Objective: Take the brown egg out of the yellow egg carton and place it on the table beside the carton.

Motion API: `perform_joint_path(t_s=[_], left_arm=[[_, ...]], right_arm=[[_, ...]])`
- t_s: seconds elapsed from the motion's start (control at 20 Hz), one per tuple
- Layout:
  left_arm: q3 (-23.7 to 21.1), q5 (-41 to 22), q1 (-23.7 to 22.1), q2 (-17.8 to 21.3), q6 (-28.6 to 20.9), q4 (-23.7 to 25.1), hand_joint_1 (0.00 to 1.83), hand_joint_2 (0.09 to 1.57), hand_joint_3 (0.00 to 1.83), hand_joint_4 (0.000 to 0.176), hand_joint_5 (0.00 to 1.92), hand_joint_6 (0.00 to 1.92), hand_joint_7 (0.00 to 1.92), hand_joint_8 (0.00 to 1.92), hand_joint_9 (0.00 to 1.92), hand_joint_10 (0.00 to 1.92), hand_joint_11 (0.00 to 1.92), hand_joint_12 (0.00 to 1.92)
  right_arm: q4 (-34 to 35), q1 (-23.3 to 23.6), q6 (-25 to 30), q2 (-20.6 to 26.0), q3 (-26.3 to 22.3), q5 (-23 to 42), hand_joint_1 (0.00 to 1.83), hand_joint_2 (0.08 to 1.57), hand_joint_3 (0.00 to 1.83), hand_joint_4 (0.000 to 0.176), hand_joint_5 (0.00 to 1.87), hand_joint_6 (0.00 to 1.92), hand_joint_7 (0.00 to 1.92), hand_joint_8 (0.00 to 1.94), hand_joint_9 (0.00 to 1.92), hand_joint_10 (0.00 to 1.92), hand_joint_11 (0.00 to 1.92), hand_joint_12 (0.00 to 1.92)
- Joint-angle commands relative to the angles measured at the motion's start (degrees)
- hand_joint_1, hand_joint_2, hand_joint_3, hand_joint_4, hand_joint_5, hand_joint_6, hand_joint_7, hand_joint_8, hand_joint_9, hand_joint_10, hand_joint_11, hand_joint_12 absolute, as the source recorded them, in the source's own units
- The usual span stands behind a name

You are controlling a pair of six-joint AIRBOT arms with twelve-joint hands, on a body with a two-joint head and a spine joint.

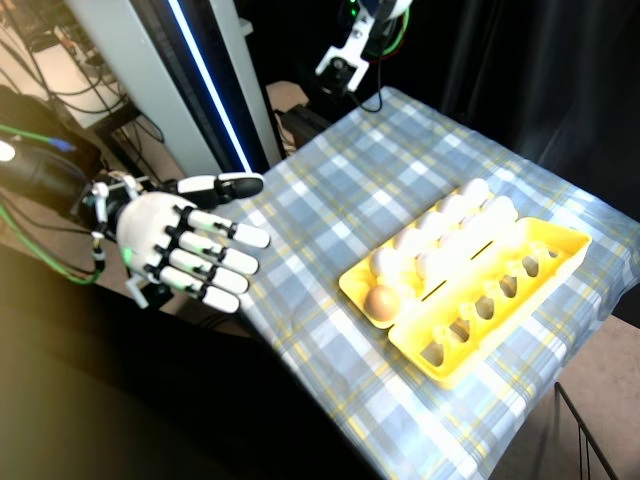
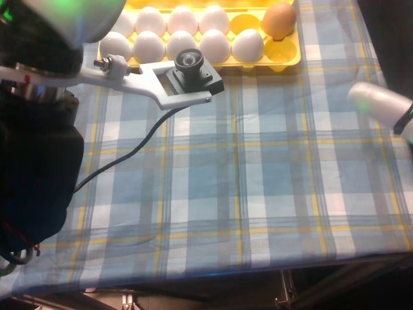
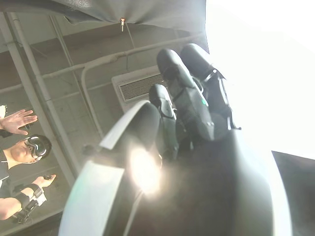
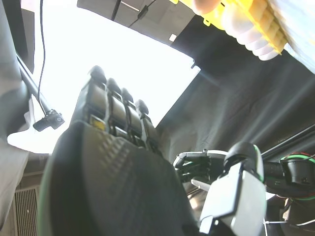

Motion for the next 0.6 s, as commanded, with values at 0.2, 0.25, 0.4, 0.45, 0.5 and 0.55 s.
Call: perform_joint_path(t_s=[0.2,0.25,0.4,0.45,0.5,0.55], left_arm=[[-0.4,-4.6,-0.8,-0.7,-0.6,2.2,0.58,1.57,0.13,0.0,0.5,0.05,0.48,0.01,0.59,0.03,0.05,1.12],[-0.4,-4.6,-0.8,-0.6,-0.6,2.2,0.56,1.57,0.14,0.0,0.5,0.04,0.49,0.0,0.58,0.02,0.05,1.12],[-0.4,-4.6,-0.7,-0.6,-0.7,2.3,0.54,1.57,0.16,0.0,0.48,0.02,0.44,0.0,0.55,0.0,0.07,1.1],[-0.4,-4.6,-0.7,-0.6,-0.7,2.3,0.53,1.57,0.11,0.0,0.49,0.02,0.44,0.0,0.54,0.0,0.06,1.11],[-0.4,-4.6,-0.7,-0.6,-0.7,2.4,0.5,1.57,0.07,0.0,0.46,0.01,0.41,0.0,0.52,0.0,0.09,1.14],[-0.4,-4.6,-0.7,-0.6,-0.7,2.4,0.47,1.57,0.06,0.0,0.45,0.0,0.41,0.0,0.51,0.0,0.14,1.13]], right_arm=[[-2.8,2.7,0.4,0.8,2.0,3.5,0.25,1.04,0.0,0.0,0.06,0.01,0.08,0.01,0.0,0.0,0.0,0.0],[-3.2,3.8,0.4,0.8,2.7,2.2,0.25,1.04,0.0,0.0,0.06,0.01,0.09,0.01,0.0,0.0,0.0,0.0],[-6.4,10.3,0.4,0.9,6.9,-6.5,0.28,1.04,0.0,0.0,0.09,0.01,0.11,0.01,0.0,0.0,0.01,0.0],[-7.7,12.8,0.4,0.6,8.8,-10.5,0.27,1.04,0.0,0.0,0.1,0.02,0.13,0.02,0.01,0.0,0.02,0.01],[-8.5,14.6,0.4,0.1,10.1,-13.0,0.25,1.05,0.0,0.0,0.1,0.01,0.14,0.01,0.01,0.0,0.01,0.0],[-9.4,16.5,0.6,-0.5,11.7,-15.9,0.24,1.06,0.01,0.0,0.11,0.01,0.14,0.01,0.02,0.01,0.02,0.01]])
